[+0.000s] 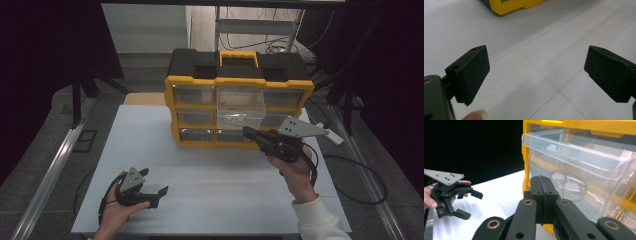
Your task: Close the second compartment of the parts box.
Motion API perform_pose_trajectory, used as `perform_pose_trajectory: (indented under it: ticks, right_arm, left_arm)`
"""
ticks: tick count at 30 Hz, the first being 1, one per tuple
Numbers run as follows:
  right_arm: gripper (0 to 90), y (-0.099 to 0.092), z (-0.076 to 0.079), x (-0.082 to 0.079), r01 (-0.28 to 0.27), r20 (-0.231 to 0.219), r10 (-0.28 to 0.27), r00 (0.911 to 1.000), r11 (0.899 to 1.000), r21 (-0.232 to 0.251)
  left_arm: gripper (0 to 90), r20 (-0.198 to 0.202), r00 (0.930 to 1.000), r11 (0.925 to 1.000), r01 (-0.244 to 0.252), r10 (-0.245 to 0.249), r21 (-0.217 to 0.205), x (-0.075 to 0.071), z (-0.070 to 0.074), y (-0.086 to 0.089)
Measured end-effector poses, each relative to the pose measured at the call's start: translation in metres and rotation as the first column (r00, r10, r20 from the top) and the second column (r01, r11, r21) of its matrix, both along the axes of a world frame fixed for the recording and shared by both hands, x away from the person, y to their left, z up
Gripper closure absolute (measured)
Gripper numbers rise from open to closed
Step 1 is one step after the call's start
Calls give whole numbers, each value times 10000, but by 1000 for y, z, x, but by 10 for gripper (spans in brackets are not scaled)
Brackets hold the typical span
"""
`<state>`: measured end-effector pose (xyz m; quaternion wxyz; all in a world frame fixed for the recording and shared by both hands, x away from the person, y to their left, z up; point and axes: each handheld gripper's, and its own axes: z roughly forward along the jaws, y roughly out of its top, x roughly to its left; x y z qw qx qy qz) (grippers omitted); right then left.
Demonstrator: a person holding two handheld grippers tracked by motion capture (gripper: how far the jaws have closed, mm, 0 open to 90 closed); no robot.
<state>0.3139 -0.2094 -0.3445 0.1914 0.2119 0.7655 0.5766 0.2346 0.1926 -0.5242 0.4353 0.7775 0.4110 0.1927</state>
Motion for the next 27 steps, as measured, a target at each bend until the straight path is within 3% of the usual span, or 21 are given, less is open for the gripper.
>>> perform_pose_trajectory:
  ticks: [27]
  right_arm:
    - [898, 12, -3, 27, 742, -152, -741, 9971, 9972, 47]
  left_arm:
    - [71, 25, 10000, 10000, -13, 13, 27, 0, 0, 0]
